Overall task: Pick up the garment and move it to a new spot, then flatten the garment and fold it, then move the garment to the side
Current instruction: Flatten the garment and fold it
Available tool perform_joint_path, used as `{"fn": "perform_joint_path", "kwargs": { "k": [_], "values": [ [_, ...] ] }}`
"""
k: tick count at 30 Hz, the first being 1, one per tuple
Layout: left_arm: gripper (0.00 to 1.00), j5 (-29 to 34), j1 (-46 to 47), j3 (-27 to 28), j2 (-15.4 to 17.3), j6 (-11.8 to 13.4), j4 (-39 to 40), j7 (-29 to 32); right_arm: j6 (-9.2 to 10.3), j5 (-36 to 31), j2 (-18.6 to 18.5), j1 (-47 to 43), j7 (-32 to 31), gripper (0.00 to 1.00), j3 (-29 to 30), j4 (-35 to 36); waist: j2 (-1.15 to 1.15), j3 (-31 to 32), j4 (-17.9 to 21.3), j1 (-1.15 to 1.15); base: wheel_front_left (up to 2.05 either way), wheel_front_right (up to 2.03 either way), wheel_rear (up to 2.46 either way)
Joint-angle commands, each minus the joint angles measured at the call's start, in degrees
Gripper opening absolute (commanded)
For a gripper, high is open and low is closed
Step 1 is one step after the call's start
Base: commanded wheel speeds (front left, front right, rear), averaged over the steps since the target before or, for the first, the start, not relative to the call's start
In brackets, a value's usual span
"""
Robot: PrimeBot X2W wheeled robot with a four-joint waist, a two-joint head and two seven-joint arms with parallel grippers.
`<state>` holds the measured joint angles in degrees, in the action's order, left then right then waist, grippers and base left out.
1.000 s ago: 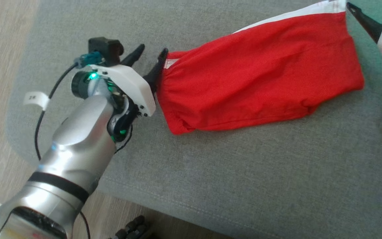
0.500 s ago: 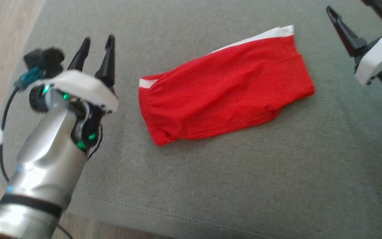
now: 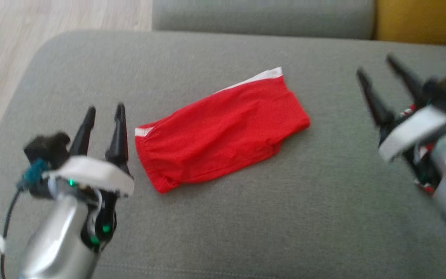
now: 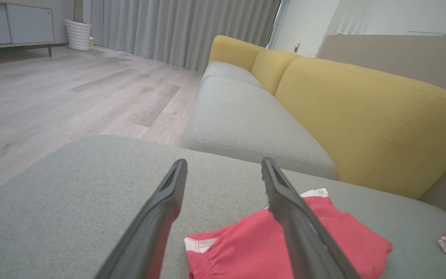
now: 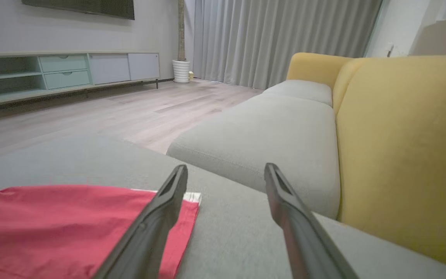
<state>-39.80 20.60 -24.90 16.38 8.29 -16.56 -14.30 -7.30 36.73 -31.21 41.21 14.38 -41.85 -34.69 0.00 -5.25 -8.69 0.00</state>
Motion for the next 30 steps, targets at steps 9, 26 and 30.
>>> {"fn": "perform_joint_path", "kwargs": {
  "k": [9,26,30],
  "values": [
    [1.00,7.78,-8.64,7.58,-4.43,-1.38,7.39,-0.69,-0.19,-13.53,7.96,-16.82,0.62,1.00,16.87,7.54,0.00,4.46,4.01,0.00,0.00,0.00,0.00],
    [1.00,23.17,-17.79,15.41,-13.02,-7.04,8.94,-0.70,-0.19,-26.46,19.30,-31.98,-2.39,1.00,31.08,14.89,0.00,4.83,4.77,0.00,0.00,0.00,0.00],
    [1.00,23.60,-16.64,15.94,-13.35,-7.84,8.87,-0.70,-0.19,-24.79,20.83,-31.44,-4.11,1.00,31.83,15.84,0.00,2.90,3.26,0.00,0.00,0.00,0.00]
  ]
}}
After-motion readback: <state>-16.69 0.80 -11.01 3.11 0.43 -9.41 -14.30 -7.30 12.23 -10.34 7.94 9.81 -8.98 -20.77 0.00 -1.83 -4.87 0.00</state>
